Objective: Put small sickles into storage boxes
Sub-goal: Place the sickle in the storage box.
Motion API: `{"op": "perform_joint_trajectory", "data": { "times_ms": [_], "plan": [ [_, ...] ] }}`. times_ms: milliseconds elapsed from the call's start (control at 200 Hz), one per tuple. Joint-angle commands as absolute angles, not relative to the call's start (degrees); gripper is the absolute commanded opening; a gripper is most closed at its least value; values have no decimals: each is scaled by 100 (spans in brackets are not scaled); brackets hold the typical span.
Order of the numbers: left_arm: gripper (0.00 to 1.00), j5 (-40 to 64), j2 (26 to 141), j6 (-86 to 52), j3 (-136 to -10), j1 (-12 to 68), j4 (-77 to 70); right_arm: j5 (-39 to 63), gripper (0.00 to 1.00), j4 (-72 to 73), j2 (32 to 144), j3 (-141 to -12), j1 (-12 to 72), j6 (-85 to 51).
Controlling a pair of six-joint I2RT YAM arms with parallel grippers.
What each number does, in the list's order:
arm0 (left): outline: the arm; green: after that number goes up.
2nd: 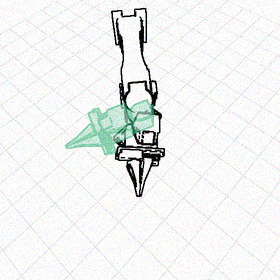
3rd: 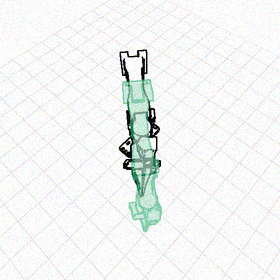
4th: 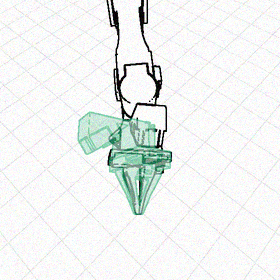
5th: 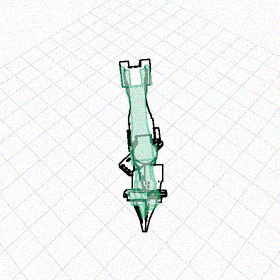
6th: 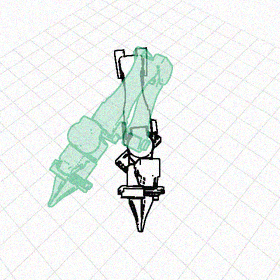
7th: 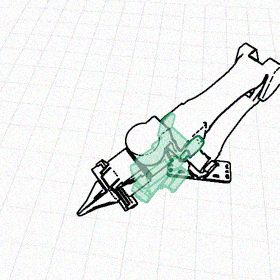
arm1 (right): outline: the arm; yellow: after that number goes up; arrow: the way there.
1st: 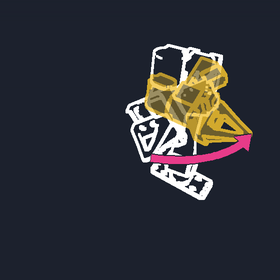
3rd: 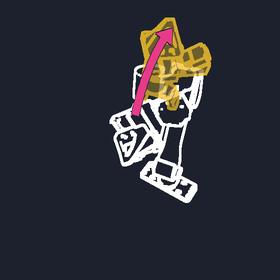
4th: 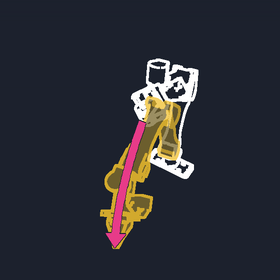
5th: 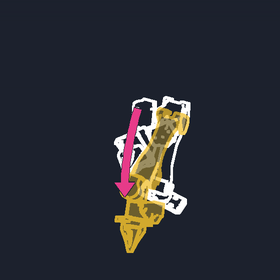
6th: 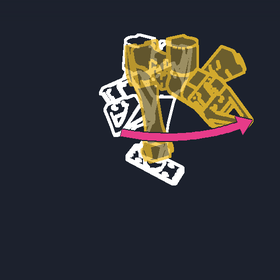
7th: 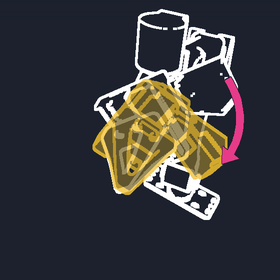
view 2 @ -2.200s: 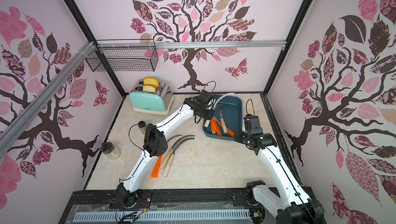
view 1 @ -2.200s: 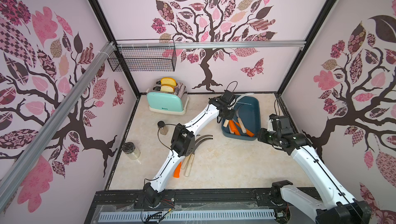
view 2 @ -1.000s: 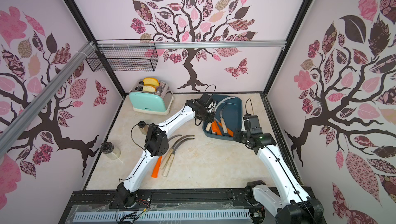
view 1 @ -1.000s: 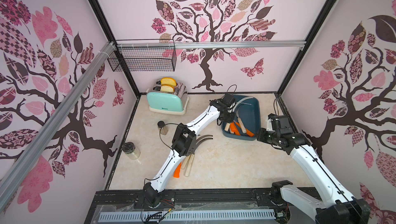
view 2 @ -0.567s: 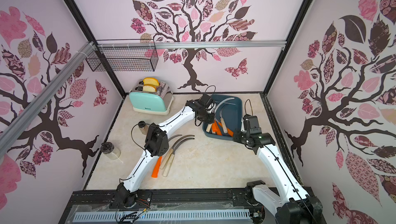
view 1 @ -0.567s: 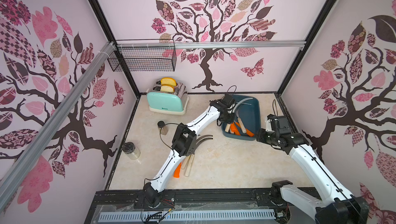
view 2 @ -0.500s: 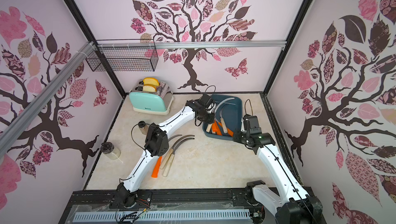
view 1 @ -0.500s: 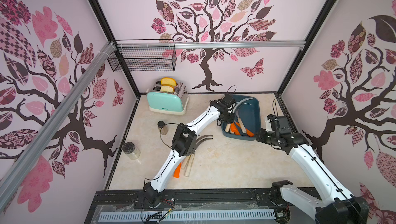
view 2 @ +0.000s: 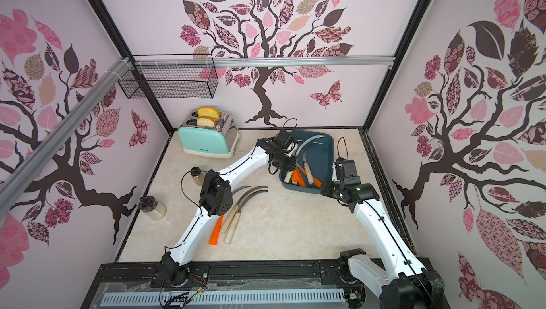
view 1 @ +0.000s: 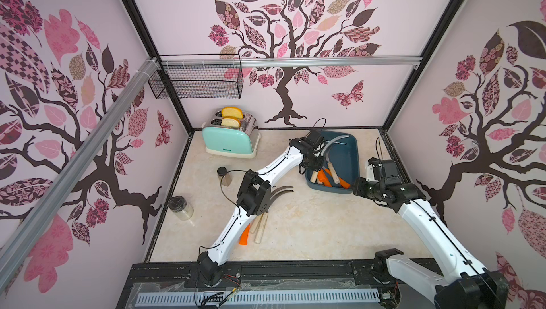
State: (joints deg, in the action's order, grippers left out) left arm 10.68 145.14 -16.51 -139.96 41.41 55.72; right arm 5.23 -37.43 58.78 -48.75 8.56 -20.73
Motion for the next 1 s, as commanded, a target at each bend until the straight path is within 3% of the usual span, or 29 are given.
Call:
{"op": "perform_joint_trajectory", "data": {
  "times_ms": [0,665,995],
  "plan": [
    [18,1132,14664,-1635,-13949,4177,5443,554,43,-3771,5886,-4832,846,-2013],
    [32,1198,14659,-1661,-13887,4170,5426,545,43,-3788,5871,-4808,843,-1998],
    [32,1239,14660,-1688,-13853,4174,5417,554,43,-3779,5871,-4789,844,-2004]
  ]
}}
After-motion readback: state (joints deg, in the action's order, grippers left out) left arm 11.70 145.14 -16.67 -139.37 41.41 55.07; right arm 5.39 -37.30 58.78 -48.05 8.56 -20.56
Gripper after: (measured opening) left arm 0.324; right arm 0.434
